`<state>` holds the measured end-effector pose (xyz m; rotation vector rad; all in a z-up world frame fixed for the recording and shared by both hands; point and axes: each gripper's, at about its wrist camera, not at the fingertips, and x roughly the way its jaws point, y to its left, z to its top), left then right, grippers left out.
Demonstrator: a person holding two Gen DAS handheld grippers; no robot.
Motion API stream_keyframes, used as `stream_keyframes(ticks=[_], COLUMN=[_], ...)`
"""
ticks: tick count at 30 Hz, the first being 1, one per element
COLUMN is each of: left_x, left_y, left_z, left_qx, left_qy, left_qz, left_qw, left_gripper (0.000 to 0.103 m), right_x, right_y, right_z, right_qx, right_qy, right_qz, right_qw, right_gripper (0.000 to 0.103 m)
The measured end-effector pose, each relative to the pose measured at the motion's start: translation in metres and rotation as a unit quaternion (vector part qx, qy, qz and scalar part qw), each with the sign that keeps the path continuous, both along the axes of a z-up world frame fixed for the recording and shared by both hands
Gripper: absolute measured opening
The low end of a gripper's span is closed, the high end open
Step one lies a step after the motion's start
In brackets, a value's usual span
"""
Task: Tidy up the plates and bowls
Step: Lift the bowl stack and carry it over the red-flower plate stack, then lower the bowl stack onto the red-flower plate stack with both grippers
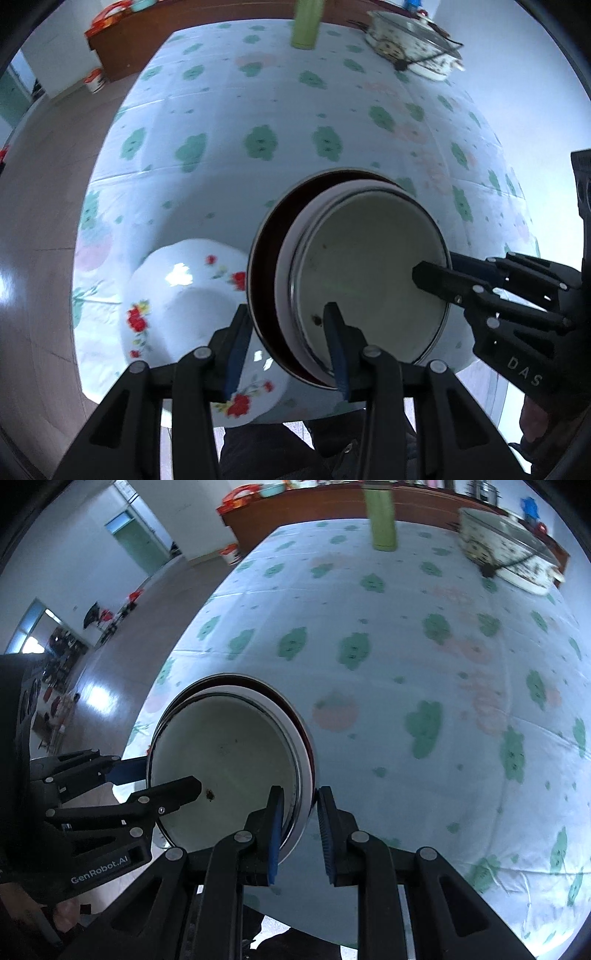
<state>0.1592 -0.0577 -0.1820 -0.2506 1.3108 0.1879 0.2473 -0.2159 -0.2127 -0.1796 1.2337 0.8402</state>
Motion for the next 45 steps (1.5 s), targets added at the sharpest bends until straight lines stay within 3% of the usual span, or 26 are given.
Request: stream_keyframes(ticks=[25, 45], left_x=[-0.062, -0.070], left_y=[0.086, 0.106], left_z=[-0.025, -0.048], left_qx=[-0.031, -0.044], left_qy=[0.038, 0.066], left_qz=[0.083, 0.095], left_qw=[0.9953, 0.9923], left_gripper=[0.037, 0.037], right_x=[-0.046, -0.053], right_y=[0.095, 0.125], right_z=[-0.007, -0.027], right_qx=[-0.017, -0.036], right_qy=[0.005, 0.032], right_qz=[0.090, 0.110], right_qw=[0.996, 0.993], right_gripper=[0.020, 0.020])
